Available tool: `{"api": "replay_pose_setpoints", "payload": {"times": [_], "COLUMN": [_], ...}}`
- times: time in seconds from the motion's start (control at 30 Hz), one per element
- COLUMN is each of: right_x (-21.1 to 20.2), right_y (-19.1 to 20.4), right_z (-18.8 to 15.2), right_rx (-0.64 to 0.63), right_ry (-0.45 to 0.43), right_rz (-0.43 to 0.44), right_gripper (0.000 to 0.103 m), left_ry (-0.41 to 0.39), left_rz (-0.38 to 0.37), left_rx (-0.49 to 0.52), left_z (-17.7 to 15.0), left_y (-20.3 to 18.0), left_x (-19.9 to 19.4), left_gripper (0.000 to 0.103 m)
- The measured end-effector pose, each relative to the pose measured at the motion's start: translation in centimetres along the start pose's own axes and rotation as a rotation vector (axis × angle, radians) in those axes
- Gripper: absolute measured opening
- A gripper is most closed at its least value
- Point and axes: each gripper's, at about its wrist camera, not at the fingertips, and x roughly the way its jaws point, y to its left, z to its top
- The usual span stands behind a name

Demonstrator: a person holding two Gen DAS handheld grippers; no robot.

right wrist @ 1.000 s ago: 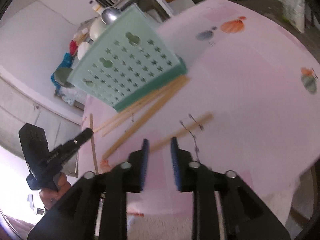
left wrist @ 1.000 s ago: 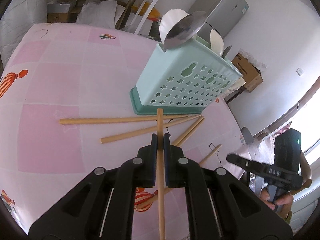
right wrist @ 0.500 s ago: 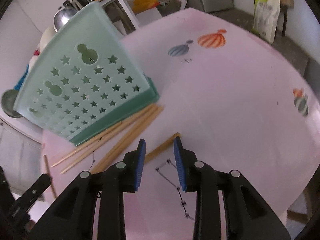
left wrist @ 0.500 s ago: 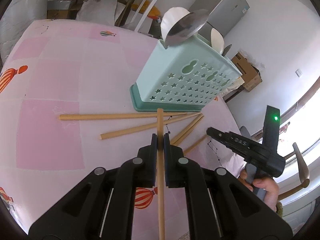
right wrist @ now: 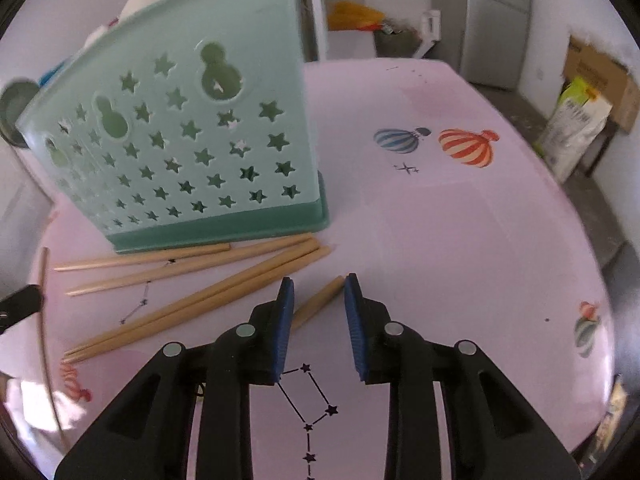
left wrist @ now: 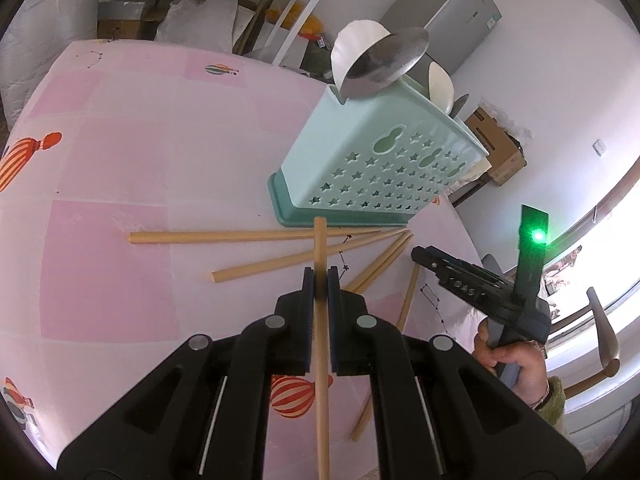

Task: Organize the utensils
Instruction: 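Grasp another wooden chopstick with the right gripper while the left lifts its chopstick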

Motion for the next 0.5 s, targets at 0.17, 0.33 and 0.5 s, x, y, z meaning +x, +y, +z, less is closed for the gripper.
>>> {"api": "replay_pose_setpoints", "payload": {"times": [0.17, 0.33, 0.5], "right_x": [-2.2, -1.9, -0.8], "right_y": [-1.9, -1.4, 1.7], "right_z": [-0.9, -1.8, -1.3], "right_rx": [0.124, 0.203, 0.077], "right_ry": [-0.023, 0.028, 0.025], "right_rz": [0.118, 0.106, 0.009], "right_gripper": [0.027, 0.031, 0.032], "left_ry": [0.007, 0.010, 0.013], "left_rz": [0.003, 0.006, 0.007], "left_rx": [-0.002, 0.001, 0.011], "left_z": [0.0, 0.1, 0.0], "left_y": [0.0, -0.3, -0.9], "left_x": [0.2, 0.5, 0.6], "left_gripper": [0.005, 0.005, 0.005]}}
